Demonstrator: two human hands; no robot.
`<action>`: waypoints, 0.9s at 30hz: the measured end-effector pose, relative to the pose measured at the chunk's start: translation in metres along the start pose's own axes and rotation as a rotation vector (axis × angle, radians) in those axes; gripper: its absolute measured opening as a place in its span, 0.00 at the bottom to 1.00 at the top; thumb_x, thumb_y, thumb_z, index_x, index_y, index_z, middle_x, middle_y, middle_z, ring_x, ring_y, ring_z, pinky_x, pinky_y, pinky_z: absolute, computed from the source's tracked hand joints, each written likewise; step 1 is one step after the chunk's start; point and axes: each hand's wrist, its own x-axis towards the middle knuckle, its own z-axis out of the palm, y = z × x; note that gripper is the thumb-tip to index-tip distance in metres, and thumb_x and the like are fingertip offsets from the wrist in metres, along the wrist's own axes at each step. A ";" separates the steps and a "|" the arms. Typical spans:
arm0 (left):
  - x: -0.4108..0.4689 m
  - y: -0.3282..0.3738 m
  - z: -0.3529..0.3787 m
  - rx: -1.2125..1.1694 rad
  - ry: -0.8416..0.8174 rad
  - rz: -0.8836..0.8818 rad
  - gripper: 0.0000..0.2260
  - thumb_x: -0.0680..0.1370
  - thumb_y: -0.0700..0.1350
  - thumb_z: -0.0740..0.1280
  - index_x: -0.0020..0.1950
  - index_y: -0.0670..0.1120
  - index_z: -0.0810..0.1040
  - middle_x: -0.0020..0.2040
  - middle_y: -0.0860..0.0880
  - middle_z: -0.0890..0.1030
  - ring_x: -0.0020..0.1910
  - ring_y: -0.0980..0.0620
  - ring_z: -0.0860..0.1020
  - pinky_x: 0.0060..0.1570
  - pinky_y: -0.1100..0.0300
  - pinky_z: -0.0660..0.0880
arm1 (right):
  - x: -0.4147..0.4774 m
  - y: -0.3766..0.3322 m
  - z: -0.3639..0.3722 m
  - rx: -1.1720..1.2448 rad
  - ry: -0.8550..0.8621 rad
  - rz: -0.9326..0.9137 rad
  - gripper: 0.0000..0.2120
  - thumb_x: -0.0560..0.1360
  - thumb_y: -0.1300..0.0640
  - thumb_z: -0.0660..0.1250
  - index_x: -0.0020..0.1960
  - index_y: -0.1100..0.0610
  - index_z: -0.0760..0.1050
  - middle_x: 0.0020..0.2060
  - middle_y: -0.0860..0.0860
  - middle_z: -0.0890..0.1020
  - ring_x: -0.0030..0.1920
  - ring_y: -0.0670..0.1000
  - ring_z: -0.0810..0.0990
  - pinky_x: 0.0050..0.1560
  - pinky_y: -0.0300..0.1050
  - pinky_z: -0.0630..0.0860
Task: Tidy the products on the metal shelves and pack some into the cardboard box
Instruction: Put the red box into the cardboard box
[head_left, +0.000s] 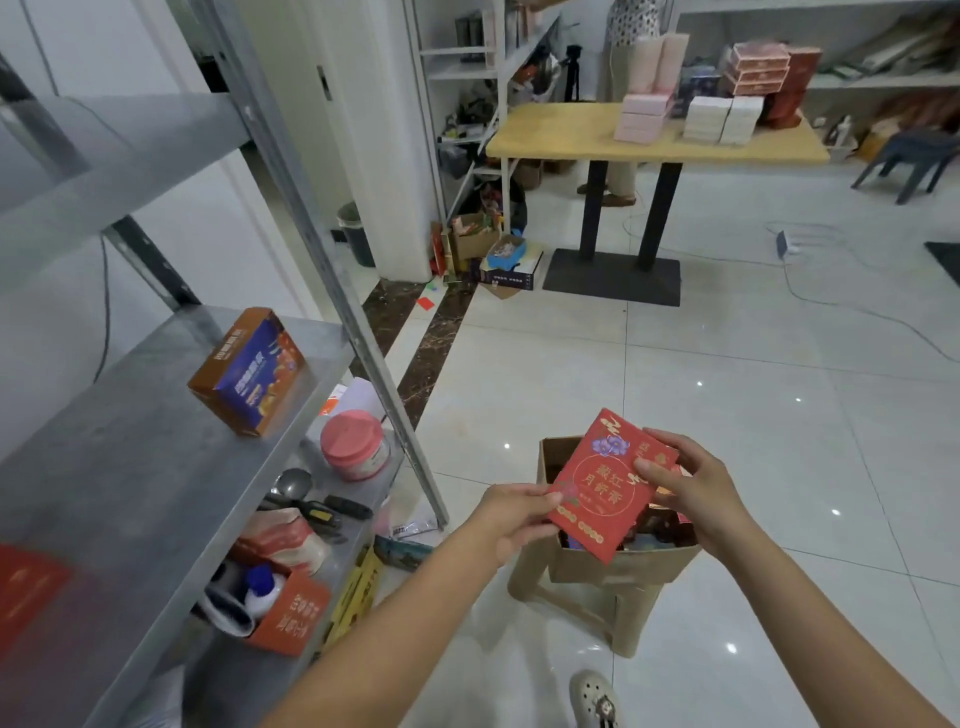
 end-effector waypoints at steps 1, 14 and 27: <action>0.010 -0.002 0.007 -0.078 0.039 -0.015 0.13 0.75 0.31 0.69 0.59 0.31 0.76 0.52 0.38 0.81 0.46 0.48 0.81 0.37 0.62 0.81 | 0.007 0.005 -0.005 0.040 0.035 0.025 0.16 0.73 0.64 0.72 0.58 0.53 0.77 0.55 0.59 0.79 0.47 0.54 0.82 0.38 0.45 0.80; 0.102 -0.026 0.064 -0.234 0.125 -0.190 0.10 0.83 0.43 0.60 0.64 0.45 0.74 0.55 0.45 0.80 0.54 0.48 0.78 0.48 0.51 0.76 | 0.080 0.067 -0.040 -0.070 0.181 0.236 0.20 0.70 0.64 0.75 0.58 0.58 0.69 0.53 0.57 0.78 0.48 0.55 0.80 0.44 0.47 0.78; 0.157 -0.058 0.063 -0.505 0.356 -0.385 0.17 0.77 0.34 0.60 0.65 0.39 0.71 0.56 0.39 0.77 0.57 0.39 0.76 0.55 0.43 0.73 | 0.191 0.105 -0.005 -0.749 -0.233 0.065 0.20 0.71 0.62 0.74 0.62 0.60 0.78 0.58 0.56 0.77 0.58 0.55 0.75 0.58 0.44 0.71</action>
